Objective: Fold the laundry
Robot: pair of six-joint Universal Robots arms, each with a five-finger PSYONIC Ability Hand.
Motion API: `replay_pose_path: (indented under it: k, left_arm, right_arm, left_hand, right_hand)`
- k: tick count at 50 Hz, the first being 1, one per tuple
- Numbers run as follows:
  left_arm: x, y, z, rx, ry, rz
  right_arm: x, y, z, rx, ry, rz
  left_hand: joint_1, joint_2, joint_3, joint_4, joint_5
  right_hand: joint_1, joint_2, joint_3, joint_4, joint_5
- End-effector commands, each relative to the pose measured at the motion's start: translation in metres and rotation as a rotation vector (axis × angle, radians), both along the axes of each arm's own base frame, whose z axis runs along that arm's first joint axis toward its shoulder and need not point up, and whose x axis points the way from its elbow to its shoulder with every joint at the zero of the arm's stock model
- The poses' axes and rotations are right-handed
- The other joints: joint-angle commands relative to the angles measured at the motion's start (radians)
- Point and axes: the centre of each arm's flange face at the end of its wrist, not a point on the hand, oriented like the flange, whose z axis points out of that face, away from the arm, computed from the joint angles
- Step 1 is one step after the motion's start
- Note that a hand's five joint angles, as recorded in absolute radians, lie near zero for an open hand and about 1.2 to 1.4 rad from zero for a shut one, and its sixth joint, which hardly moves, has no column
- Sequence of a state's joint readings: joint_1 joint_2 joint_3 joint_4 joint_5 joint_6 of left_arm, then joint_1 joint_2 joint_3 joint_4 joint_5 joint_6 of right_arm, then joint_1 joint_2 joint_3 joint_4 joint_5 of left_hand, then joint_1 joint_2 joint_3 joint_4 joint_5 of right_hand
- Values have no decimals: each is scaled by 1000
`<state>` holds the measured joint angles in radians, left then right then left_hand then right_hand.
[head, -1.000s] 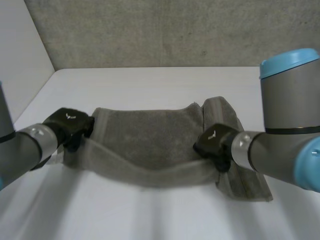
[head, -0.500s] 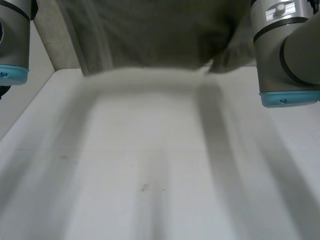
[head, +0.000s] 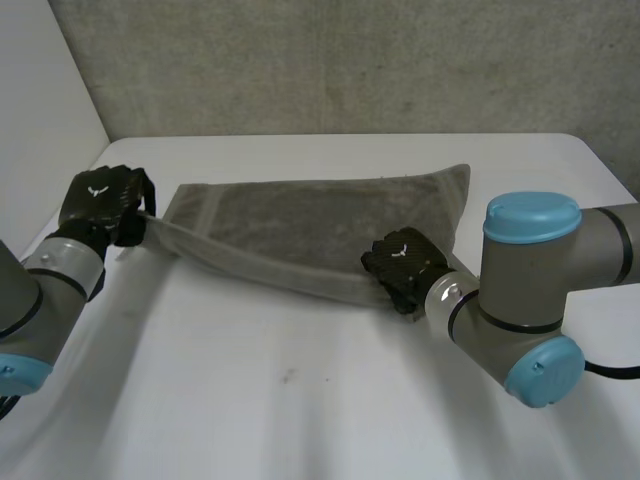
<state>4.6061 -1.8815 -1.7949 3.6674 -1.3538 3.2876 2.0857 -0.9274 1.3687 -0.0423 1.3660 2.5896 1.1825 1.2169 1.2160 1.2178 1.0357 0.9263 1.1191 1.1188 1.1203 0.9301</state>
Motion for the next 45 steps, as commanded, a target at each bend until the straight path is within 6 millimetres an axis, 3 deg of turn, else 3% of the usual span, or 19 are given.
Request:
replay_pose_path:
  k: [1,7,12,16,24,45]
  left_arm:
    - [9,1,25,-69,1,27]
    - [10,6,39,-107,11,33]
    - [15,9,45,-130,5,54]
    - [25,6,51,-145,5,81]
    - [34,4,53,-147,8,104]
    - [31,7,41,-109,5,92]
  right_arm:
    - [-8,-2,21,-10,-50,-68]
    - [-22,-3,43,28,-163,-163]
    - [-48,-20,53,26,-195,-250]
    - [-56,-26,52,27,-174,-262]
    - [-72,-44,22,-3,103,-212]
    - [-58,-57,-19,55,90,-100]
  left_hand:
    - [214,179,180,178,186]
    - [214,179,180,178,186]
    - [214,179,180,178,186]
    - [214,179,180,178,186]
    - [214,179,180,178,186]
    - [214,179,180,178,186]
  right_hand:
    - [-399,-592,-591,-593,-577]
    - [-700,-893,-893,-894,-879]
    - [-657,-849,-849,-851,-835]
    - [-571,-764,-764,-765,-750]
    - [-419,-611,-611,-613,-597]
    - [-160,-353,-353,-354,-339]
